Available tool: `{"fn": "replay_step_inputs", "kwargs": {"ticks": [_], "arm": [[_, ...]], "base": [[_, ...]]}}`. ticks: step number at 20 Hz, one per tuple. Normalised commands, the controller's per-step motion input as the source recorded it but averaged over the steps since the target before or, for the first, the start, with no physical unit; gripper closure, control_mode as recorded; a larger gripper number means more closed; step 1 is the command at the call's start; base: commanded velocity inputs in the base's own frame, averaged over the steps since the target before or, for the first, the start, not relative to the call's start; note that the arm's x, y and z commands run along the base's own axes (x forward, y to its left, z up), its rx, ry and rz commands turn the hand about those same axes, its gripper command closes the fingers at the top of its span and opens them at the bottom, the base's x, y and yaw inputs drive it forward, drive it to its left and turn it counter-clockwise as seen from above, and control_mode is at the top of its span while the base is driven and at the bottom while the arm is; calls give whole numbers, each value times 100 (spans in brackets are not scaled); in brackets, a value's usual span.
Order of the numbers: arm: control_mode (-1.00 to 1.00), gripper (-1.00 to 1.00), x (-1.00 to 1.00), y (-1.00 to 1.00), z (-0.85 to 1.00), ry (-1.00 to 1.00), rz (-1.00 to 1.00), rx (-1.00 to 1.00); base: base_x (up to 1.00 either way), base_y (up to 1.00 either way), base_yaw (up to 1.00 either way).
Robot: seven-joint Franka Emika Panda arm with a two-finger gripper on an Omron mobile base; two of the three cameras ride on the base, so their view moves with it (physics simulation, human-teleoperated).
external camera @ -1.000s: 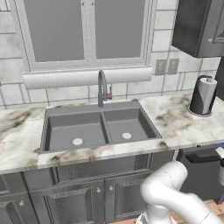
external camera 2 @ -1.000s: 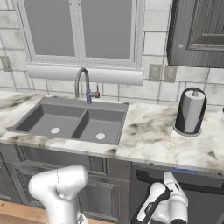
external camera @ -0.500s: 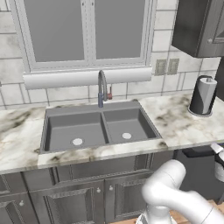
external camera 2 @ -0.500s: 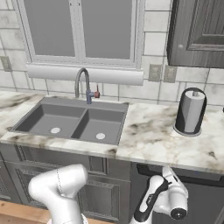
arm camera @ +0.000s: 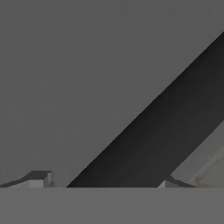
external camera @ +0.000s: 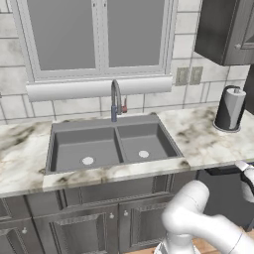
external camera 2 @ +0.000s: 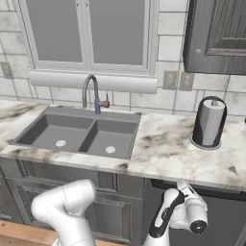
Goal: Pick up the cup and bowl from the counter, place them in the dishwasher, and close the dishwasher door.
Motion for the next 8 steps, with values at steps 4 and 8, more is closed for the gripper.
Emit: {"fn": "replay_step_inputs", "kwargs": {"ticks": [4,8], "arm": [[-100,-100,25,0,-100,-15,6,-58],[-100,-100,34,0,-100,-15,7,-64]], "base": [[0,0,0],[0,0,0]]}}
